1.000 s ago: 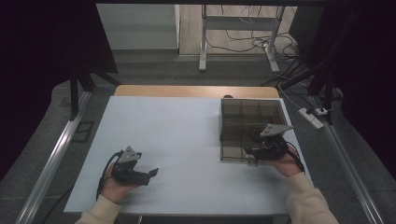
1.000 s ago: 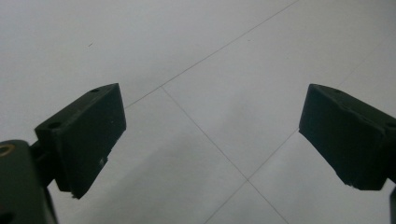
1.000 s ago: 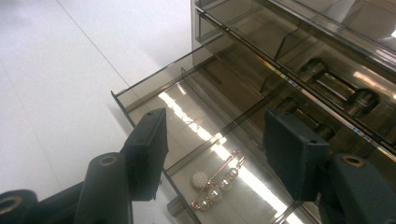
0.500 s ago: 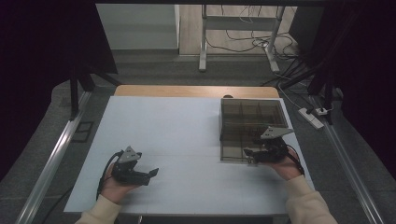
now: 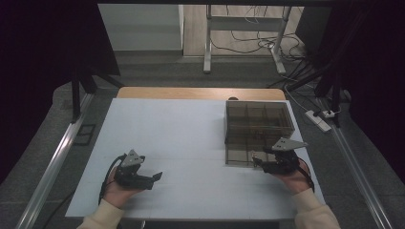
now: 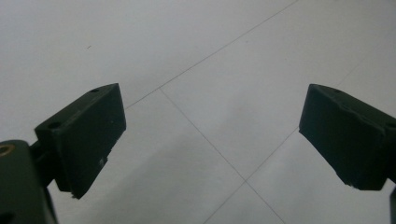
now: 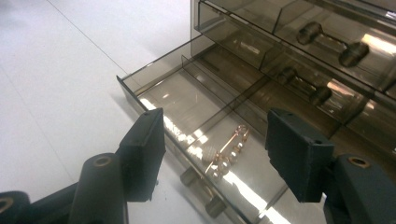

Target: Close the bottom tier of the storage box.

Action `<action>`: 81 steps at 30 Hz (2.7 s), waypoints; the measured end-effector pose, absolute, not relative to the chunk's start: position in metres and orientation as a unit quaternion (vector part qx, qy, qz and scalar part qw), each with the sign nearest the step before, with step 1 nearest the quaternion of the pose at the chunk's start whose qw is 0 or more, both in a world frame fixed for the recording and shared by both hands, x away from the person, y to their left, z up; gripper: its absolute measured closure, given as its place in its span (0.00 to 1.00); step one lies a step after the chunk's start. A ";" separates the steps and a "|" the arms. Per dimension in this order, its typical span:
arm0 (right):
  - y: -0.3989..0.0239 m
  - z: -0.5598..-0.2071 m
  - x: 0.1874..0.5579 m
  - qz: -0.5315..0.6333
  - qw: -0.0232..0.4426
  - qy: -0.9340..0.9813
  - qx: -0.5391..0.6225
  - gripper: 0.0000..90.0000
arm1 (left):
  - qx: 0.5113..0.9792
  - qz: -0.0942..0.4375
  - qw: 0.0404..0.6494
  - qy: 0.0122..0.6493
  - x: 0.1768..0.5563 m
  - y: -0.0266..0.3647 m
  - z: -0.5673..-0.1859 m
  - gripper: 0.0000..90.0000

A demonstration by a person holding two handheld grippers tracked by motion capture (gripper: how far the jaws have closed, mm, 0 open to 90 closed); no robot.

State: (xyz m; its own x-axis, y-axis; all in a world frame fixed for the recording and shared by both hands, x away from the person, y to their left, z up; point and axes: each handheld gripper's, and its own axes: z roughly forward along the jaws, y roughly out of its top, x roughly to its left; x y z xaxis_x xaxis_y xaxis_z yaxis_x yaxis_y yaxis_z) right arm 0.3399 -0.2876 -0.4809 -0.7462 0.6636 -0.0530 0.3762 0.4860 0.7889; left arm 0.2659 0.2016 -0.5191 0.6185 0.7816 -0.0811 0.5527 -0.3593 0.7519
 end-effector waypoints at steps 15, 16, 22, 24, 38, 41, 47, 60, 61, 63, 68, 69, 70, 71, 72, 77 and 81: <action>-0.298 -0.489 0.325 0.396 0.187 0.841 0.318 0.47 | 0.812 0.147 0.388 0.411 0.266 0.202 -0.520 0.07; -0.298 -0.489 0.324 0.394 0.188 0.842 0.318 0.49 | 0.812 0.147 0.388 0.411 0.266 0.201 -0.519 0.07; -0.303 -0.491 0.322 0.389 0.181 0.843 0.323 0.59 | 0.813 0.147 0.386 0.411 0.266 0.201 -0.520 0.07; -0.304 -0.491 0.322 0.384 0.176 0.847 0.324 0.66 | 0.813 0.147 0.387 0.410 0.266 0.201 -0.520 0.07; -0.301 -0.497 0.326 0.329 0.192 0.867 0.321 0.99 | 0.814 0.145 0.385 0.410 0.266 0.200 -0.520 0.07; -0.303 -0.498 0.324 0.321 0.191 0.869 0.325 0.99 | 0.814 0.145 0.385 0.410 0.266 0.200 -0.520 0.07; -0.303 -0.503 0.325 0.300 0.181 0.878 0.325 0.99 | 0.814 0.145 0.385 0.410 0.267 0.200 -0.521 0.07; -0.300 -0.506 0.327 0.292 0.186 0.881 0.323 0.99 | 0.814 0.145 0.384 0.410 0.267 0.200 -0.521 0.07; -0.300 -0.506 0.327 0.293 0.186 0.880 0.323 0.99 | 0.814 0.145 0.384 0.410 0.267 0.200 -0.521 0.07; -0.301 -0.506 0.328 0.292 0.189 0.881 0.320 0.99 | 0.814 0.145 0.384 0.410 0.267 0.200 -0.521 0.07; -0.301 -0.507 0.330 0.292 0.193 0.879 0.324 0.99 | 0.814 0.145 0.384 0.410 0.267 0.200 -0.521 0.07; -0.301 -0.507 0.331 0.293 0.195 0.879 0.323 0.99 | 0.814 0.145 0.384 0.410 0.267 0.200 -0.521 0.07; -0.301 -0.506 0.331 0.292 0.193 0.878 0.325 0.99 | 0.814 0.145 0.384 0.410 0.267 0.200 -0.521 0.08; -0.301 -0.507 0.332 0.293 0.194 0.878 0.325 0.99 | 0.814 0.145 0.384 0.411 0.267 0.200 -0.521 0.07; -0.301 -0.507 0.332 0.294 0.196 0.877 0.326 0.99 | 0.814 0.145 0.384 0.411 0.267 0.201 -0.521 0.08; -0.301 -0.507 0.334 0.295 0.198 0.875 0.328 0.99 | 0.814 0.145 0.384 0.411 0.267 0.200 -0.521 0.07; -0.301 -0.508 0.337 0.295 0.202 0.874 0.329 0.99 | 0.814 0.145 0.384 0.411 0.267 0.200 -0.521 0.08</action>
